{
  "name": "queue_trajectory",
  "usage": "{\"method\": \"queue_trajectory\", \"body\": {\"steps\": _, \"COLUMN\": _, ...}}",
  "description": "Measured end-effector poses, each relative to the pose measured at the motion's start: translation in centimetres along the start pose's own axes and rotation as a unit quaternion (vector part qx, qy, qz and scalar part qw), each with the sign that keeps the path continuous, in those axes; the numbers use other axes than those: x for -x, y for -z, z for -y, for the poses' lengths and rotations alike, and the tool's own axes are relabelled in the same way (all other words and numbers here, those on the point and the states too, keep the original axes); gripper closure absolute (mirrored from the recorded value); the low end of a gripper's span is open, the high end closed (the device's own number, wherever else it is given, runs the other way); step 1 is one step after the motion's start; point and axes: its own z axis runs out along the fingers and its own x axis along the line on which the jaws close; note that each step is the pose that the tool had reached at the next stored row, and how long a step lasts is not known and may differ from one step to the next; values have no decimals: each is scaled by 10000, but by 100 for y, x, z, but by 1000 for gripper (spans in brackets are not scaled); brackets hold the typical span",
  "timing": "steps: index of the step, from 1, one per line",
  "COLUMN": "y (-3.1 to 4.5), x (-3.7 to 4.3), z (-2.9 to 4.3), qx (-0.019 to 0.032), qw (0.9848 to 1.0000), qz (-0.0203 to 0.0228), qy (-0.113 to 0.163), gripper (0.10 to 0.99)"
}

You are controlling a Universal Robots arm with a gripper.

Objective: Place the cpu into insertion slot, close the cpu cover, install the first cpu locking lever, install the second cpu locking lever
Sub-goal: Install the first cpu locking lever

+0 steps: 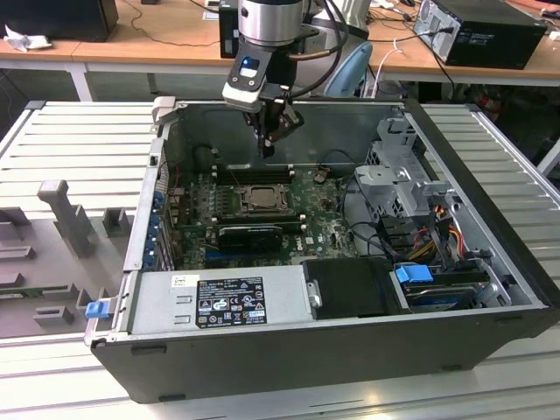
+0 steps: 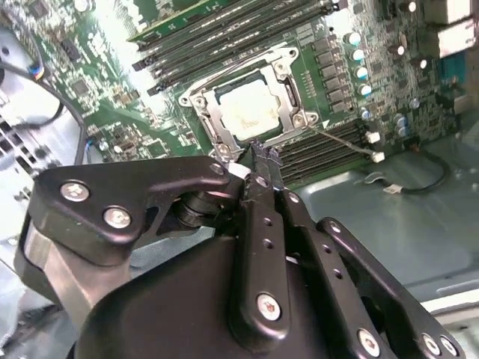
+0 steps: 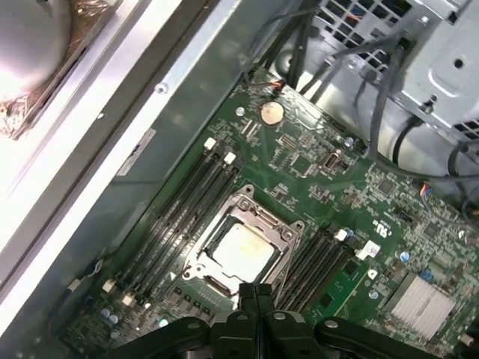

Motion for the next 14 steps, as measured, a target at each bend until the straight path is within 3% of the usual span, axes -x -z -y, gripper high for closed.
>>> {"method": "queue_trajectory", "body": {"steps": 4, "y": -13, "x": 0, "z": 0, "qx": 9, "qw": 9993, "qz": -2, "qy": 385, "gripper": 980}}
{"method": "queue_trajectory", "body": {"steps": 6, "y": -24, "x": 0, "z": 0, "qx": 13, "qw": 9980, "qz": -3, "qy": 634, "gripper": 980}}
{"method": "queue_trajectory", "body": {"steps": 14, "y": -44, "x": -1, "z": 1, "qx": 29, "qw": 9907, "qz": -6, "qy": 1357, "gripper": 980}}
